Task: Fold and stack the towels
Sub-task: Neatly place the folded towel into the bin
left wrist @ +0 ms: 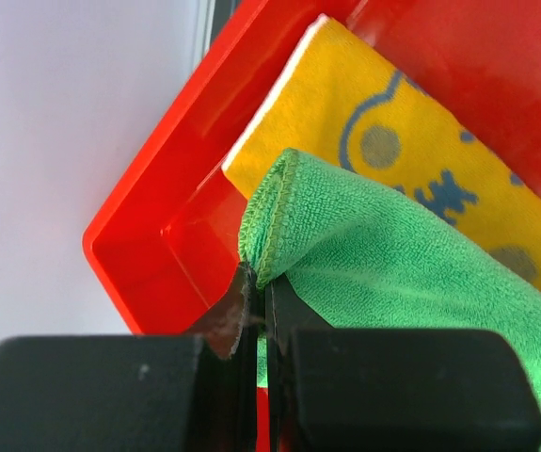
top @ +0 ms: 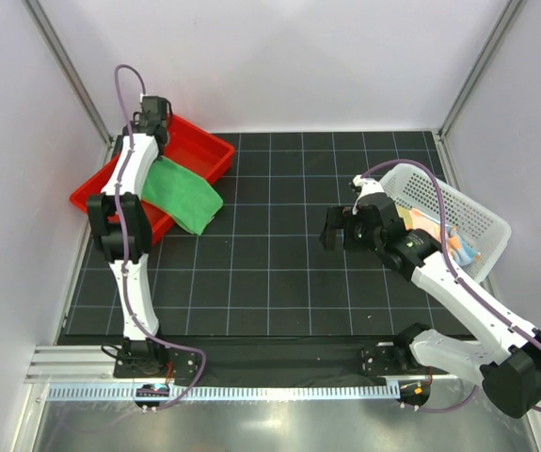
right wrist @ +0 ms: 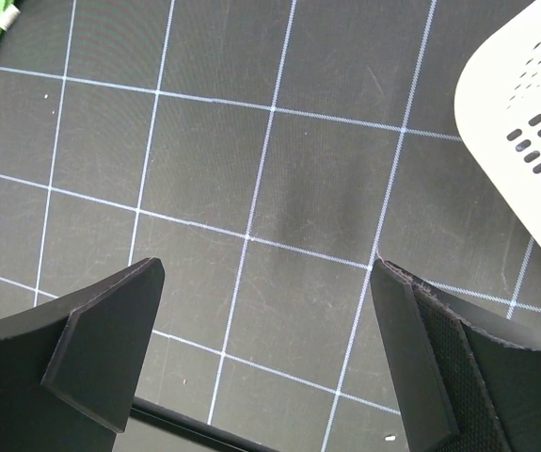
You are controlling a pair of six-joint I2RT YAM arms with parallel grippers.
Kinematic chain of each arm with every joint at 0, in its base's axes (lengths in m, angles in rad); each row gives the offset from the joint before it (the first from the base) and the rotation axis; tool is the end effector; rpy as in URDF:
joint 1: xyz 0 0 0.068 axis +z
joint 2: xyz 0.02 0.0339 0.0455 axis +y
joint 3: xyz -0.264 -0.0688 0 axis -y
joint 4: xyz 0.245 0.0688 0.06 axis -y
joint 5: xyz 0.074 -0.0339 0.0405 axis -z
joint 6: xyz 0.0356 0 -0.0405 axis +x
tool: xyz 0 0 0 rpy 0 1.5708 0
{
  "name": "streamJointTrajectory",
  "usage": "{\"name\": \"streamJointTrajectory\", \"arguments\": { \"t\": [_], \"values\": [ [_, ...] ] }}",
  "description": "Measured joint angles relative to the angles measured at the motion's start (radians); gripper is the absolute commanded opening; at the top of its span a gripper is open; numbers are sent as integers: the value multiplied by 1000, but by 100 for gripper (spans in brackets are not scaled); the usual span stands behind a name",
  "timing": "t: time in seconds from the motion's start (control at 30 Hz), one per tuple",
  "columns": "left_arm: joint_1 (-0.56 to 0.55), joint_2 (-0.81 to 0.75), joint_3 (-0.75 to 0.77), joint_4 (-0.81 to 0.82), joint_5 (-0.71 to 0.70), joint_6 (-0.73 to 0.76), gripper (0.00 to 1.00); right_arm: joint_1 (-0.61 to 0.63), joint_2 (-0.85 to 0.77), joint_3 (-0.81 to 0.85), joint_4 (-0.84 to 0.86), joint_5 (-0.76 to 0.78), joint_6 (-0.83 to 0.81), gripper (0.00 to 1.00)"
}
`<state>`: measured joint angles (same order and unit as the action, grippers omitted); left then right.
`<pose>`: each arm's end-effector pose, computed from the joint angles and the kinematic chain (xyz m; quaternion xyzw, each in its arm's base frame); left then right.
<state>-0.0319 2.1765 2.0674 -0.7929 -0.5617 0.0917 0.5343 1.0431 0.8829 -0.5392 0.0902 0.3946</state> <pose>0.4853 0.0035 0.2818 -0.0347 0.9115 0.2711 0.3074 0.1929 0.1104 0.2913 -0.0442 0.9048 0.1523 0.3953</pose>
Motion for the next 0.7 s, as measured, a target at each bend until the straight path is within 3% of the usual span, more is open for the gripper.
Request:
{"name": "streamJointTrajectory", "arguments": {
  "t": [0.7],
  "values": [
    [92, 195, 129, 172, -14, 51, 0, 0, 61, 21, -16, 53, -2, 100]
  ]
}}
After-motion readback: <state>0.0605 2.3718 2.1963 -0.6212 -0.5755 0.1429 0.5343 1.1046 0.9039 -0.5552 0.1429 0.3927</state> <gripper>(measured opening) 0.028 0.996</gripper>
